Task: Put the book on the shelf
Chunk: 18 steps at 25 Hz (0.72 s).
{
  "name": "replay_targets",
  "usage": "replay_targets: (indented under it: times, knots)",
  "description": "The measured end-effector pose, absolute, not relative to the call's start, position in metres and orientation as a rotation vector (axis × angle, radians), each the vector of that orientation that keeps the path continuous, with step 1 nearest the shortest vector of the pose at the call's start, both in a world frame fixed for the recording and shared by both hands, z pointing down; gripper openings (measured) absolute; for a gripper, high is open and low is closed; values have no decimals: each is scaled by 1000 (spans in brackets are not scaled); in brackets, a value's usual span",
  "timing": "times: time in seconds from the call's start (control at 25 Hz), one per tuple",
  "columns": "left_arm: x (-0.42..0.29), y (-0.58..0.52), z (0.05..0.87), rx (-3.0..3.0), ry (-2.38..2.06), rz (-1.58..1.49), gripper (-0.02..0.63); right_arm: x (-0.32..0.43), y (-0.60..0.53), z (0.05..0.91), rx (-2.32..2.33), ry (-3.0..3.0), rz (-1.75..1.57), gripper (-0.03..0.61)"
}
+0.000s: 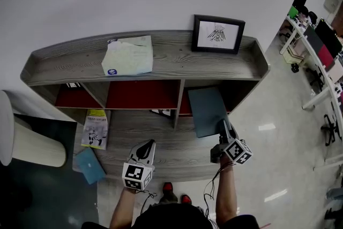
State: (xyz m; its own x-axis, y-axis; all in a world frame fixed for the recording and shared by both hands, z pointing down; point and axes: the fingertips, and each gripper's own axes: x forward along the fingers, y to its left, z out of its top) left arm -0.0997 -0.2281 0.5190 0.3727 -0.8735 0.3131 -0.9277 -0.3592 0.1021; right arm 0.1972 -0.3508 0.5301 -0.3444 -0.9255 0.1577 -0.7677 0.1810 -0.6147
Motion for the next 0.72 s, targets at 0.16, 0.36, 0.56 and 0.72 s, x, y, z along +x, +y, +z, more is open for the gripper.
replay_targets:
  times: [0.16, 0.36, 0.56, 0.72]
  knots:
    - [-99, -226, 519, 2374, -1602, 303, 3, 204, -351, 538, -1635, 2191, -945, 159]
    - [-97, -225, 516, 2380, -1606, 307, 3, 200, -350, 543, -1657, 2240, -946, 247]
    - [-92, -223, 515, 2384, -1605, 316, 3, 202, -346, 542, -1699, 2275, -910, 267]
    - [-88, -219, 515, 2385, -1604, 319, 3, 210, -340, 540, -1720, 2293, -887, 267]
